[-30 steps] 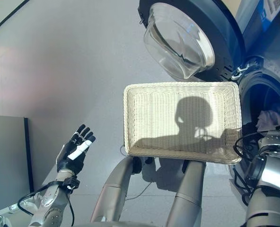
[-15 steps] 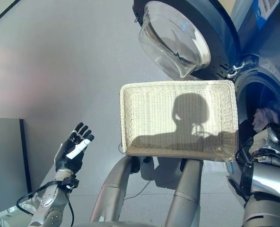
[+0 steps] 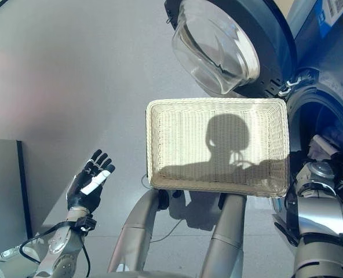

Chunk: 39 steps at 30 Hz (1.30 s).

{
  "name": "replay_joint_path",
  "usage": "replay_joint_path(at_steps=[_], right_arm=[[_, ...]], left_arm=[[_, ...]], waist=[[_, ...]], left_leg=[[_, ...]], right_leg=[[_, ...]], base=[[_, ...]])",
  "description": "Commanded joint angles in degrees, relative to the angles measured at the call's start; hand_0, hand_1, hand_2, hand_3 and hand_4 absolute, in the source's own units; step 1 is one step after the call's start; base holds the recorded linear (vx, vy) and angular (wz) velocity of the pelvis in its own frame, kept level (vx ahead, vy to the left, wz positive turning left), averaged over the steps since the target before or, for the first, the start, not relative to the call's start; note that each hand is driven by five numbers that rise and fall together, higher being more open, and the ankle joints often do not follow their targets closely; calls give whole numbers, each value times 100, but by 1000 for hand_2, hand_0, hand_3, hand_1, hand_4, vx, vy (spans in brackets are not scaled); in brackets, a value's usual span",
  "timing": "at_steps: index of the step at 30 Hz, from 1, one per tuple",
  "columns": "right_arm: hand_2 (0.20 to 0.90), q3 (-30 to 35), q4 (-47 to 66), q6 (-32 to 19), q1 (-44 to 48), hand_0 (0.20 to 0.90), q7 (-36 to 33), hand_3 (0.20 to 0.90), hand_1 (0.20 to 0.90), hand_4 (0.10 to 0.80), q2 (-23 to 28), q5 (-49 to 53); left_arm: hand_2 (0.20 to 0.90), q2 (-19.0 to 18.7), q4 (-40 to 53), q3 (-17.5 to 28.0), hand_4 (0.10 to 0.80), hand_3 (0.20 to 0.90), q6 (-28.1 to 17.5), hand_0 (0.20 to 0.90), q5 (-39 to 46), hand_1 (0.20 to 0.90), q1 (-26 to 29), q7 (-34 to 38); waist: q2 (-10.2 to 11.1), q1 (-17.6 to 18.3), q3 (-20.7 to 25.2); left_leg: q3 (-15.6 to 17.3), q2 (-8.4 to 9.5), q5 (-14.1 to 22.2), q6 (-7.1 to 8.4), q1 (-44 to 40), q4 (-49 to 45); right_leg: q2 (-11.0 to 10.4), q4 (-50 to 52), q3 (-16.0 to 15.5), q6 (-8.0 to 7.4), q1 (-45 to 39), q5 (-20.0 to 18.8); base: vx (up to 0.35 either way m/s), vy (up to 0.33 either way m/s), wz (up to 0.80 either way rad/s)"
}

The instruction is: Pick up the clothes and place them into the washing machine

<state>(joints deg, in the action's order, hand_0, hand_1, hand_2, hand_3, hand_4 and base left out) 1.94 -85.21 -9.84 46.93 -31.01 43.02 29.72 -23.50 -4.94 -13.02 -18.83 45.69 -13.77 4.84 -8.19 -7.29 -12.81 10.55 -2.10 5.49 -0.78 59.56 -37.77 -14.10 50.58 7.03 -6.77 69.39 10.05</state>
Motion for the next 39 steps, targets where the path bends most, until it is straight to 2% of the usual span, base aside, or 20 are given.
replay_joint_path(at_steps=[1, 12, 19, 29, 30, 31, 32, 33, 39], right_arm=[[900, -212, 76, -109, 38, 900, -2, 900, 900, 800, 298, -163], [900, -625, -315, 283, 220, 900, 342, 900, 900, 800, 435, -722], [900, -681, -716, 616, 345, 900, 456, 900, 900, 800, 548, -988], [900, -620, -650, 625, 342, 900, 534, 900, 900, 800, 611, -996], [691, -628, -645, 626, 320, 691, 591, 691, 691, 651, 617, -1004], [513, -620, -645, 633, 310, 513, 625, 513, 513, 524, 627, -1001], [447, -628, -654, 647, 310, 447, 669, 447, 447, 476, 630, -1002], [200, -641, -664, 659, 315, 200, 713, 200, 200, 300, 636, -1002], [200, -537, -872, 760, 314, 200, 743, 200, 200, 300, 705, -1002]], left_arm=[[900, -306, 269, 737, 800, 900, -458, 900, -122, 900, -140, -28], [900, -341, 374, 771, 800, 900, -365, 900, -147, 900, -166, -134], [900, -307, 412, 842, 800, 900, -283, 900, -172, 900, -168, -163], [900, -350, 578, 905, 800, 900, -264, 900, -158, 900, -125, -203], [900, -355, 564, 921, 800, 900, -257, 900, -155, 900, -116, -204], [900, -356, 556, 931, 800, 900, -250, 900, -152, 900, -112, -211], [900, -362, 562, 938, 800, 900, -239, 900, -149, 900, -106, -215], [900, -367, 586, 951, 800, 900, -232, 900, -150, 900, -104, -223], [900, -357, 617, 1003, 800, 900, -186, 900, -150, 900, -122, -253]], waist=[[-213, -50, 128], [-220, -123, 92], [-307, -222, 78], [-342, -271, 42], [-343, -268, 40], [-342, -268, 45], [-339, -274, 49], [-336, -278, 50], [-346, -280, 70]], left_leg=[[-179, -94, 271, 272, -40, -103], [-211, -82, 230, 290, 24, -137], [-223, -43, 192, 280, 109, -171], [-210, -17, 172, 268, 197, -219], [-213, -9, 167, 264, 222, -235], [-210, -13, 169, 263, 234, -237], [-207, -10, 172, 260, 240, -238], [-201, 0, 172, 253, 246, -236], [-211, 12, 197, 234, 316, -324]], right_leg=[[196, 113, -231, 294, -54, 44], [196, 143, -258, 308, -21, 50], [169, 213, -241, 311, 74, 68], [183, 312, -240, 304, 198, 69], [190, 332, -237, 302, 221, 63], [188, 333, -238, 304, 233, 64], [185, 334, -238, 304, 246, 64], [189, 345, -231, 303, 264, 62], [182, 414, -231, 301, 302, 89]], base=[[0, 0, 0], [0, 0, 0], [-4, -2, 1], [-6, -2, 2], [0, 0, 0], [0, 0, 0], [0, 0, 0], [0, 0, 0], [0, 0, 0]])
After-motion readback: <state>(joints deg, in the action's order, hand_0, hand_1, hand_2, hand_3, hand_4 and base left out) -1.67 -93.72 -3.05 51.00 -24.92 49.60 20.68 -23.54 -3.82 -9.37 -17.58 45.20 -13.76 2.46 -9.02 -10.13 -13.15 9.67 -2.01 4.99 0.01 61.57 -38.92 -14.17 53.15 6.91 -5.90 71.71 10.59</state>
